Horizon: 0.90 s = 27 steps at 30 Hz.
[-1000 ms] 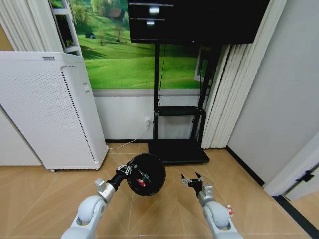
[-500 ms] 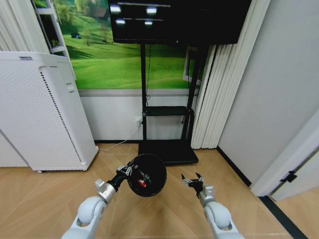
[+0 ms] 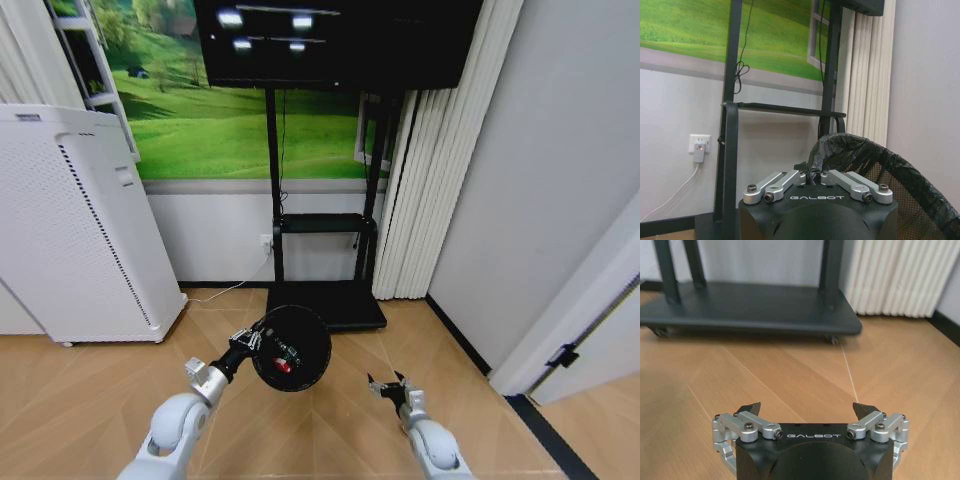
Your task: Pick up the trash bin and place the garbage on the floor into it.
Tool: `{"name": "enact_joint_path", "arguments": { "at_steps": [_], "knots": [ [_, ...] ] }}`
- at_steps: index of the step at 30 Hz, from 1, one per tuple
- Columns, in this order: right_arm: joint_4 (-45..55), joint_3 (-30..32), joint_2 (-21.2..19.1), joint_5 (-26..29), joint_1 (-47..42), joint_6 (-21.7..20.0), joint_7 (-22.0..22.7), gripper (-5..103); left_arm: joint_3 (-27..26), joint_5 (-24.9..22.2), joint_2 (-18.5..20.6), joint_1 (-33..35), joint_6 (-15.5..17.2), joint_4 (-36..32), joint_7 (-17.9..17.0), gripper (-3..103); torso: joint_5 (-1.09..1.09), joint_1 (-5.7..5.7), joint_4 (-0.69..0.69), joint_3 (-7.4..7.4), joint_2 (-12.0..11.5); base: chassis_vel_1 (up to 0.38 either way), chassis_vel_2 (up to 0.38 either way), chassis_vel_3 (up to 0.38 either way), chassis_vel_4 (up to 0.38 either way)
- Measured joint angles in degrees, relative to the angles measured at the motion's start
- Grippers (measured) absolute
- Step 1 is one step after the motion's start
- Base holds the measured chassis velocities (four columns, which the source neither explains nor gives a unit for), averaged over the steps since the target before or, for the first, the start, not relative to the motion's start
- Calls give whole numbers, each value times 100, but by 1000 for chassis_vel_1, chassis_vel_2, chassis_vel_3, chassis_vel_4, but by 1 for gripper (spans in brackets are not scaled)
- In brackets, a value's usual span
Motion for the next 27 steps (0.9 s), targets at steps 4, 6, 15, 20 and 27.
{"name": "enact_joint_path", "arguments": {
  "at_steps": [4,6,15,20,27],
  "knots": [
    [-169,37,-18,17,-35,-28,113,100,-23,0,-16,32,-3,-9,16,7,3,0,-1,0,0,0,0,0,0],
    [-212,95,-46,48,-110,-58,245,100,-25,0,-28,57,-7,-41,30,7,2,0,-2,0,0,0,0,0,0],
    [-66,256,-76,183,-269,-409,438,100,-65,-11,-37,141,-16,-126,55,7,2,0,-1,0,0,0,0,0,0],
    [-62,265,-77,203,-292,-462,439,100,-67,-12,-41,156,-20,-139,57,7,2,0,-2,0,0,0,0,0,0],
    [-156,297,-42,336,-370,-747,433,100,-113,-24,-16,253,-27,-217,76,7,2,0,-2,0,0,0,0,0,0]
  ]
}}
